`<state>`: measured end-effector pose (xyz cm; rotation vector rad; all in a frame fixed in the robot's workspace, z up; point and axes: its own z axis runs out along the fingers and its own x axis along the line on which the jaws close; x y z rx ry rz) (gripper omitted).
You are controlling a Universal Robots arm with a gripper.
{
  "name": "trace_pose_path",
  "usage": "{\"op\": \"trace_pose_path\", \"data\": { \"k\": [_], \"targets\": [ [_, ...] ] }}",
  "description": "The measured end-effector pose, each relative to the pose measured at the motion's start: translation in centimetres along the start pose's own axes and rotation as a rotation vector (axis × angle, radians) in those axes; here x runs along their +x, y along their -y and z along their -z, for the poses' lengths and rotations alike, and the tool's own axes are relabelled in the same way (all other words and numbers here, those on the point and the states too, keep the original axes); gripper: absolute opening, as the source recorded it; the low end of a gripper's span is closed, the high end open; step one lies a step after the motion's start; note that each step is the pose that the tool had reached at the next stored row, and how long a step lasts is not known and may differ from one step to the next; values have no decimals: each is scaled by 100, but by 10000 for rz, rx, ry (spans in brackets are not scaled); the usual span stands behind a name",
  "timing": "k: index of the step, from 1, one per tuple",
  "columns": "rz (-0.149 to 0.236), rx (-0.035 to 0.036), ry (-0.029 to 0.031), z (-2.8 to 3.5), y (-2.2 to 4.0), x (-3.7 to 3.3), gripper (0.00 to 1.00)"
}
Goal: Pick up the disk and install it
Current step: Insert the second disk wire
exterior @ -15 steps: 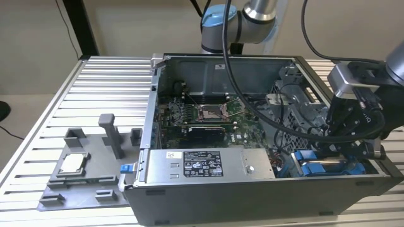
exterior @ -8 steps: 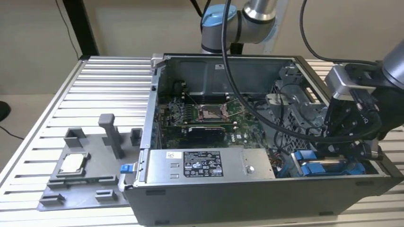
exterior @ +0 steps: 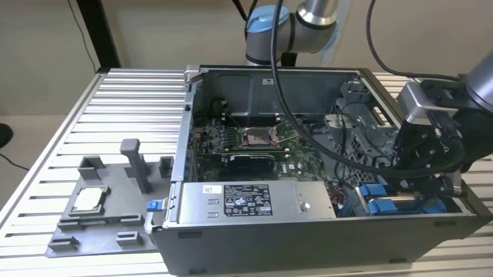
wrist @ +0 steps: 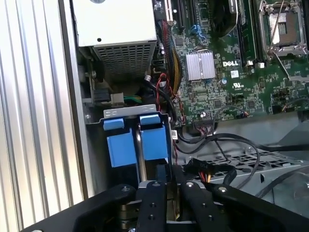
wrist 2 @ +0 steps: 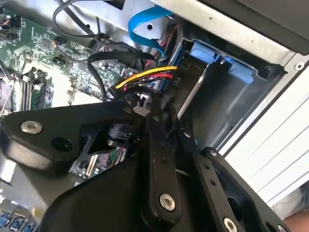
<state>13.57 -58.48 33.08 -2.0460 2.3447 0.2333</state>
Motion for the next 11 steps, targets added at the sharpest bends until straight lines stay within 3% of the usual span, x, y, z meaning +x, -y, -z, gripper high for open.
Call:
{"op": "trace_pose_path", "data": {
  "k": [3,11],
  "targets": [
    [-4,-6,-28,144,-14,-16,100],
    [-4,-6,-31,492,-49,-55,100]
  ]
}}
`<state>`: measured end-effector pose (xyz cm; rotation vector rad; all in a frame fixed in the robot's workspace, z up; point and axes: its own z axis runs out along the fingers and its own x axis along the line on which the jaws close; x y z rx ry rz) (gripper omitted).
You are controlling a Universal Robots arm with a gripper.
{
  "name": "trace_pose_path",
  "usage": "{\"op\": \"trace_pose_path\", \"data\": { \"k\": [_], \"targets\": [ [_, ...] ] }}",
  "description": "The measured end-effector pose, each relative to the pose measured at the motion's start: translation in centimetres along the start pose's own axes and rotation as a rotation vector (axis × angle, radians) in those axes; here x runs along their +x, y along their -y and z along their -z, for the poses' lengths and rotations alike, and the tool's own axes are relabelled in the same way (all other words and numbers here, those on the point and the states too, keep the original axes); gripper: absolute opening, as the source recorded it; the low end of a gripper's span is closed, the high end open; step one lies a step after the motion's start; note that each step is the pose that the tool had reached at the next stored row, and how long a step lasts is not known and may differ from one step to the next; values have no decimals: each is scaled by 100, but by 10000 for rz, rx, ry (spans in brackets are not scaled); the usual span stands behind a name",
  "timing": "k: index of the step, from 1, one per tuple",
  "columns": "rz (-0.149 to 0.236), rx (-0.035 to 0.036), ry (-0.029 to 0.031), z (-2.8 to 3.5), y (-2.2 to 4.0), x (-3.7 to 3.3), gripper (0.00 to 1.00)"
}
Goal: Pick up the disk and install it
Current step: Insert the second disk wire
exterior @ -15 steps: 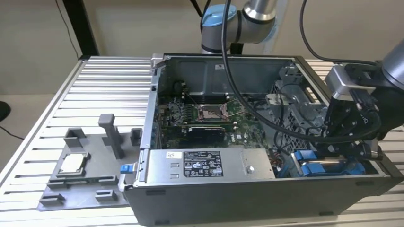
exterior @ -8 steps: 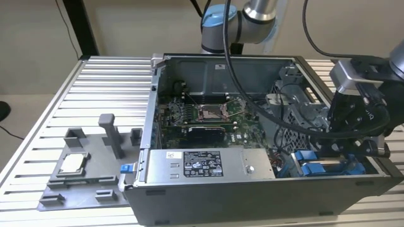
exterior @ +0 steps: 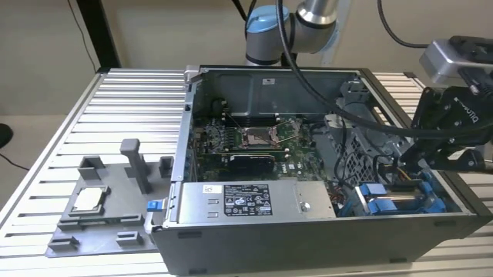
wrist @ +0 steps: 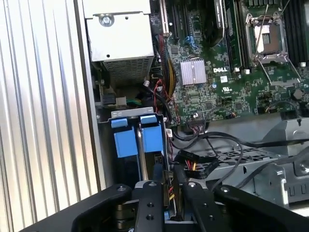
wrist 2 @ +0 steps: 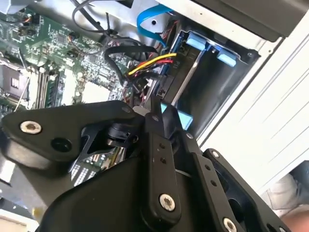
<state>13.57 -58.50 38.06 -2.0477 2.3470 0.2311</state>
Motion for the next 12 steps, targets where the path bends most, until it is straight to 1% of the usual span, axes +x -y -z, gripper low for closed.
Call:
{"op": "trace_pose_path", "data": {
  "k": [2,3,8,10,12],
  "targets": [
    [0,-1,3,59,-6,-7,100],
    [0,-1,3,75,-8,-9,100],
    [2,7,5,77,-8,-9,100],
    [5,31,6,78,-8,-9,100],
    [5,37,8,78,-8,-8,100]
  ]
}}
